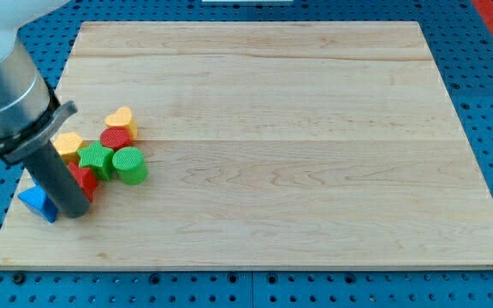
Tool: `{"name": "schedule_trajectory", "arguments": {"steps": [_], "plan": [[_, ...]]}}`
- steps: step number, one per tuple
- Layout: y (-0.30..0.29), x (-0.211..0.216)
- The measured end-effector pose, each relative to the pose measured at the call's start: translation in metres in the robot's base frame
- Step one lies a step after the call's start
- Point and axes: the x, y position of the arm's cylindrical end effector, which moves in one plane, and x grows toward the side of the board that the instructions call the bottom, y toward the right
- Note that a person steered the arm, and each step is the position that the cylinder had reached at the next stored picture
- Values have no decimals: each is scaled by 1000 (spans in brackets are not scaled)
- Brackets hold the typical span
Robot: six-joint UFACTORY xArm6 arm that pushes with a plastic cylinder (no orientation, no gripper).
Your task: Move the blue triangle into blue cube
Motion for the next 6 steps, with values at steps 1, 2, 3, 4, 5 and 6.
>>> {"name": "schedule_trajectory", "arguments": {"steps": [1, 2, 3, 4, 5, 6], "plan": [[4, -3], [6, 34], [-16, 60], [-38, 60], [-40, 33], [-39, 12]]}}
